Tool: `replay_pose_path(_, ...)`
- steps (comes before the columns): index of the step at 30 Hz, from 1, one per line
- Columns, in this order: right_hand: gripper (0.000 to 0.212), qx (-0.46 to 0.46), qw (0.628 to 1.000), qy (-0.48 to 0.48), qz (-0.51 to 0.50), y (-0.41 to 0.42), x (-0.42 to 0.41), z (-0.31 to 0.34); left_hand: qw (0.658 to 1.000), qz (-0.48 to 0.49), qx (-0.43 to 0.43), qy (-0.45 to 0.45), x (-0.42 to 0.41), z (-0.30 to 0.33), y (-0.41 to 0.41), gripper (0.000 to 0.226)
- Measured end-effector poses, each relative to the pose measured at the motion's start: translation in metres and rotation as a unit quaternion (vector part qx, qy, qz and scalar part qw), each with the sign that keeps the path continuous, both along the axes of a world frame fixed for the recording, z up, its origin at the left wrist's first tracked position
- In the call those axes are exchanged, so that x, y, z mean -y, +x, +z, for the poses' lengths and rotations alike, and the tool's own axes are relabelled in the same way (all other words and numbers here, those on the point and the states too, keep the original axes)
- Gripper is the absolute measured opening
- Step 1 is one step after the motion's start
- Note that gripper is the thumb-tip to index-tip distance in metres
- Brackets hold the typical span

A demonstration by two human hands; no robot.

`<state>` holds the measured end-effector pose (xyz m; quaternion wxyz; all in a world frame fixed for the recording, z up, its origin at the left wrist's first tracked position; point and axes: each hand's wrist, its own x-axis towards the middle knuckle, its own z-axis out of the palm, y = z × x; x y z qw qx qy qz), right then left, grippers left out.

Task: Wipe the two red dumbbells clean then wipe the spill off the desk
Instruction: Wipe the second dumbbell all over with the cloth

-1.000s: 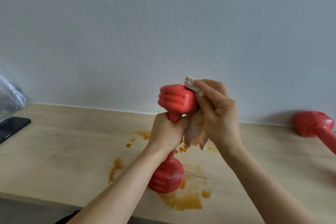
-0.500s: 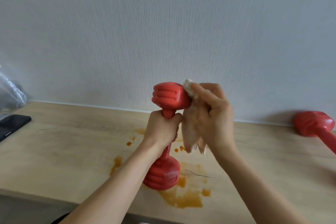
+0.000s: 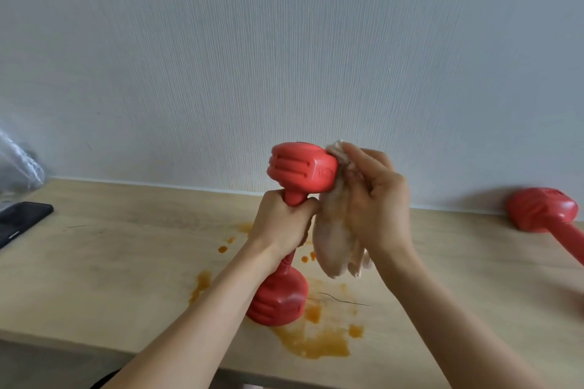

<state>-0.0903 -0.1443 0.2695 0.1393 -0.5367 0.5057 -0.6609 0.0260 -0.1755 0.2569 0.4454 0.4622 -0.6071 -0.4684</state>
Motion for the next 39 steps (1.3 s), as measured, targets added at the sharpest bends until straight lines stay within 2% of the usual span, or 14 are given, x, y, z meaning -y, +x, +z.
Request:
replay_pose_path(2,0.030,0.021,0.999,0.030,0.015,-0.001,0.002,-0.001,1.000,-0.010,-0.016,0.014,0.001,0.000,0.002,0.029)
replay_pose_path(5,0.026,0.000,0.999,0.034,0.004,0.000,-0.002,0.003,0.999,-0.012,-0.035,0.027,0.002,0.001,0.005,0.029)
replay_pose_path(9,0.025,-0.158,0.985,-0.035,-0.057,0.020,-0.019,0.000,0.998,0.021,-0.061,0.027,0.007,0.000,0.009,0.032)
replay_pose_path(11,0.027,-0.203,0.975,-0.033,-0.081,0.026,-0.023,-0.001,0.997,0.025,-0.066,0.023,0.007,-0.001,0.009,0.032)
replay_pose_path(14,0.031,-0.171,0.980,-0.010,-0.104,0.014,-0.016,0.004,0.999,0.000,-0.051,0.015,0.004,-0.002,0.006,0.033)
replay_pose_path(19,0.030,-0.172,0.979,0.047,-0.102,0.000,-0.006,0.000,0.999,-0.035,-0.030,-0.004,-0.002,0.001,0.003,0.031)
replay_pose_path(23,0.031,-0.202,0.973,-0.010,-0.112,0.013,-0.020,0.004,0.998,-0.014,-0.063,0.015,0.002,0.000,0.006,0.041)
replay_pose_path(26,0.028,-0.245,0.959,-0.034,-0.140,0.019,-0.027,0.007,0.997,-0.017,-0.068,0.018,0.002,0.001,0.006,0.034)
replay_pose_path(29,0.032,-0.215,0.969,0.016,-0.117,0.010,-0.019,0.006,0.998,-0.037,-0.051,0.009,-0.001,-0.001,0.006,0.041)
replay_pose_path(31,0.030,-0.192,0.975,0.043,-0.099,0.001,-0.013,0.004,0.997,-0.058,-0.040,-0.005,-0.004,0.000,0.005,0.037)
replay_pose_path(34,0.026,-0.167,0.982,0.045,-0.076,-0.003,-0.008,0.003,0.996,-0.078,-0.043,0.002,-0.003,0.001,0.007,0.027)
replay_pose_path(39,0.025,-0.147,0.987,0.042,-0.058,-0.008,-0.007,0.001,0.989,-0.141,-0.034,0.000,-0.004,0.002,0.012,0.025)
